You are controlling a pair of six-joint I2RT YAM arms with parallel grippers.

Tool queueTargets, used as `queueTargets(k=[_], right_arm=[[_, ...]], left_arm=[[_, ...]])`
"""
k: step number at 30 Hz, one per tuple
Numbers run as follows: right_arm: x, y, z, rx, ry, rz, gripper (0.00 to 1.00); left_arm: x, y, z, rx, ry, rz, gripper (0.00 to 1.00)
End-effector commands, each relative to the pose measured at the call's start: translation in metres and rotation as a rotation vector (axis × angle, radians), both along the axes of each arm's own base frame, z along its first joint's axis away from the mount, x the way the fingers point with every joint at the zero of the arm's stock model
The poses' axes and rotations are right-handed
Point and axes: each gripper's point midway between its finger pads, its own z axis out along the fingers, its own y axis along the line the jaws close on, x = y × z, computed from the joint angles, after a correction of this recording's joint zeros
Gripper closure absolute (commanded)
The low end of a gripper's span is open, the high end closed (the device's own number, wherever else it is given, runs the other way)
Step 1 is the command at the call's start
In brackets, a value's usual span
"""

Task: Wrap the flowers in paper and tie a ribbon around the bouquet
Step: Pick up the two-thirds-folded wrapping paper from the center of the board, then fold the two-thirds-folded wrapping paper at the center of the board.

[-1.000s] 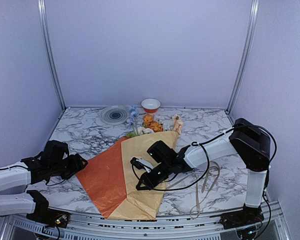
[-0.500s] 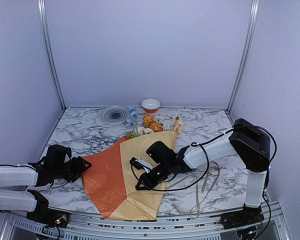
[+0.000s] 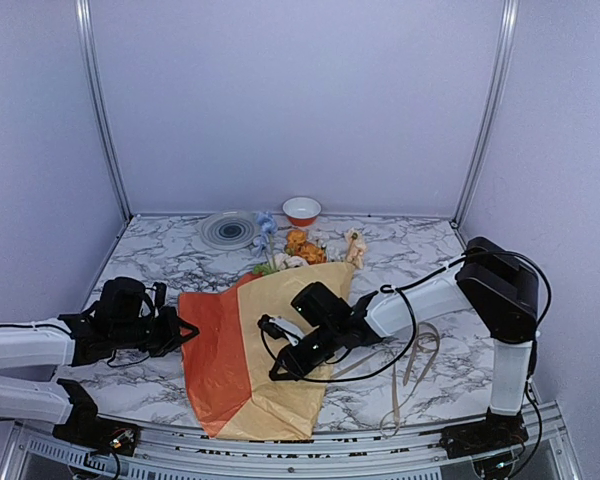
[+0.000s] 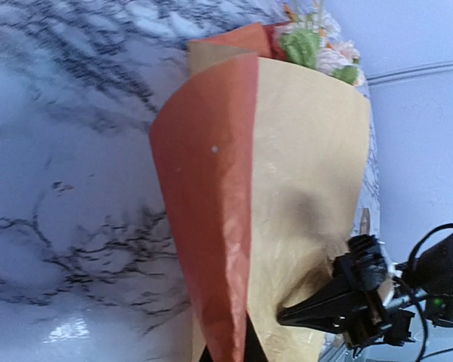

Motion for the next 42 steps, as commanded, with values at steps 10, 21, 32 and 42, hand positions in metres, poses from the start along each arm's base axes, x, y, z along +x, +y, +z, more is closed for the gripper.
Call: queueTargets(k=[10, 21, 32, 42], right_arm=[[-0.006, -0.002, -0.002, 0.052, 0.105, 0.000, 1.00], [0.017, 0.000, 0.042, 0.202, 0.122, -0.079, 1.00], [0.053, -0.062, 0.058, 0.077, 0.072, -0.348, 1.00], [0.087, -0.117, 0.001, -0.129, 0.052, -0.415, 1.00]], left_arm=[[0.047, -0.122, 0.067, -0.051, -0.154, -0.259, 1.00], [0.058, -0.172, -0.014, -0.003, 0.015, -0.342, 1.00], [0.050, -0.170, -0.058, 0.071, 0.081, -0.349, 1.00], [0.059, -0.176, -0.034, 0.086, 0.021, -0.342, 1.00]])
